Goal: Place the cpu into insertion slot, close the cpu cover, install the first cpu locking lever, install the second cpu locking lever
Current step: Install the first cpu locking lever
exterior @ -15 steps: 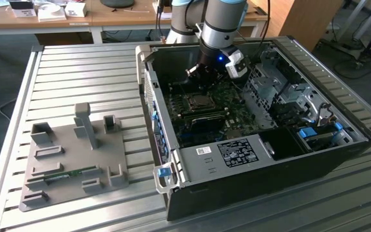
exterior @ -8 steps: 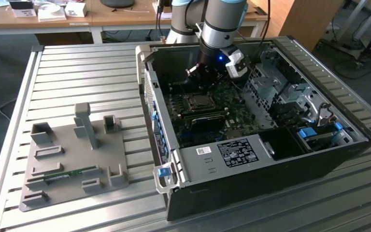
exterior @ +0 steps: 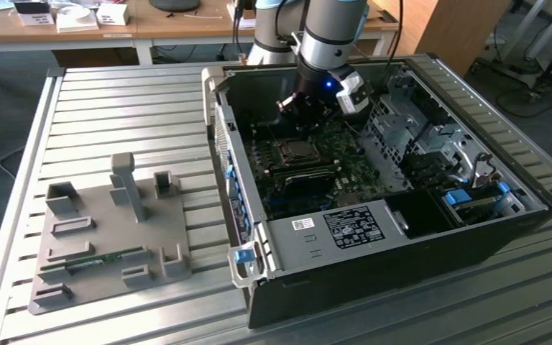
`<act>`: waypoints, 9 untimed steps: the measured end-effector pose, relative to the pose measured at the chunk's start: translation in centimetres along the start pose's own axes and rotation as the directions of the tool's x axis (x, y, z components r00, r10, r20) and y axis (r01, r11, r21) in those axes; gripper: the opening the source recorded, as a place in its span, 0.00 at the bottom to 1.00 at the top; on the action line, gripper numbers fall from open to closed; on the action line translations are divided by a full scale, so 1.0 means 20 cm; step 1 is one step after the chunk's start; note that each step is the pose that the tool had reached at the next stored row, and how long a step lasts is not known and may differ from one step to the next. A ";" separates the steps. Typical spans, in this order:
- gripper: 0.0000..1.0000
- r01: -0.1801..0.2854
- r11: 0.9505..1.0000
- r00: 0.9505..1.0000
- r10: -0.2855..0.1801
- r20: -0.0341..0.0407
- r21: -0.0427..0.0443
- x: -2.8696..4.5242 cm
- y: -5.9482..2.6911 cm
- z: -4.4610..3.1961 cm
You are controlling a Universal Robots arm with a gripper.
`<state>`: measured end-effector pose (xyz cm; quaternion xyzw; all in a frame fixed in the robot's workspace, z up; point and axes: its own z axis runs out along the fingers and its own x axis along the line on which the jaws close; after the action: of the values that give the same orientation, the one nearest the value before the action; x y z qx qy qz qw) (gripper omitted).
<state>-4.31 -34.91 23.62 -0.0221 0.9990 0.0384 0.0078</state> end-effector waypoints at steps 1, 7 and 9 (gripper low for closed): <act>0.11 0.000 1.000 1.000 0.000 0.000 0.000 0.000 0.000 0.000; 0.11 0.000 1.000 1.000 0.000 0.000 0.000 0.000 0.000 -0.003; 0.11 0.000 1.000 1.000 0.000 0.000 0.000 0.000 0.000 -0.005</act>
<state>-4.31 -34.91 23.72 -0.0221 0.9990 0.0383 0.0078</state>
